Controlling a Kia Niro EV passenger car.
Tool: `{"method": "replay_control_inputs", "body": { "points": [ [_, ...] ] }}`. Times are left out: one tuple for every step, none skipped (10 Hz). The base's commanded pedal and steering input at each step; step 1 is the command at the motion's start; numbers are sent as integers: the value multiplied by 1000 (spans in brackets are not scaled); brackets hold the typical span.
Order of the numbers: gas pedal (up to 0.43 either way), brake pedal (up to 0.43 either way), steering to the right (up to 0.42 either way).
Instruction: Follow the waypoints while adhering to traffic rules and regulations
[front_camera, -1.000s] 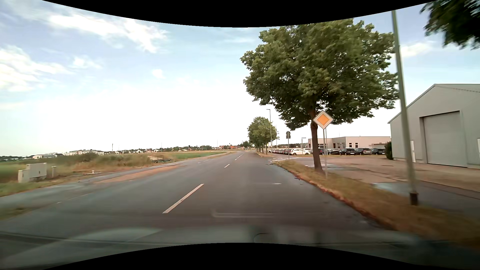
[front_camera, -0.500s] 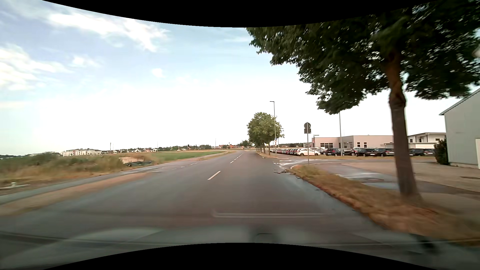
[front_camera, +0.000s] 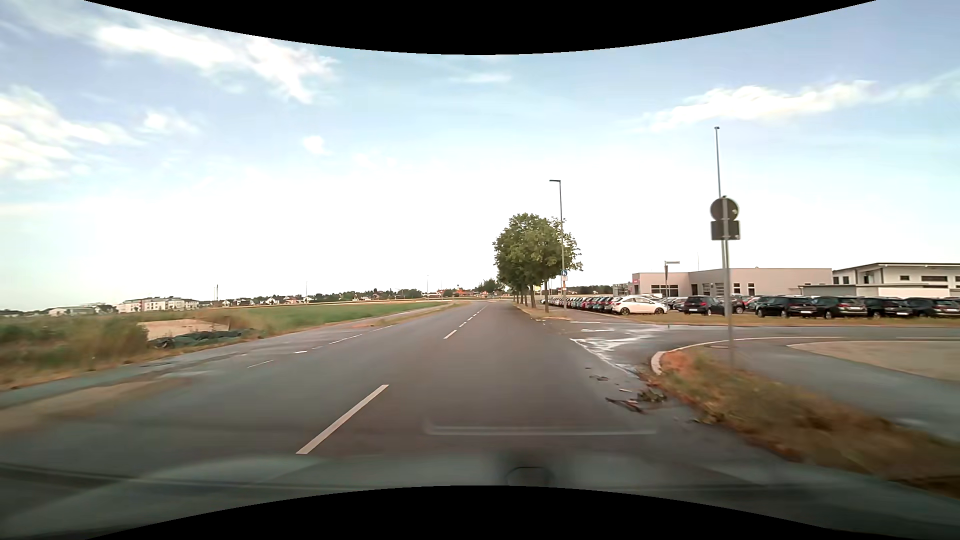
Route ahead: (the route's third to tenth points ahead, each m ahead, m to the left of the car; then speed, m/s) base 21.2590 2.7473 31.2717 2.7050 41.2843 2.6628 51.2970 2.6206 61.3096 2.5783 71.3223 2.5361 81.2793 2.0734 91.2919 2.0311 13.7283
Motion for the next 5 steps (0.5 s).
{"method": "replay_control_inputs", "body": {
  "points": [
    [87, 0, -2],
    [87, 0, -2],
    [87, 0, -2],
    [87, 0, -2],
    [87, 0, -2]
  ]
}}
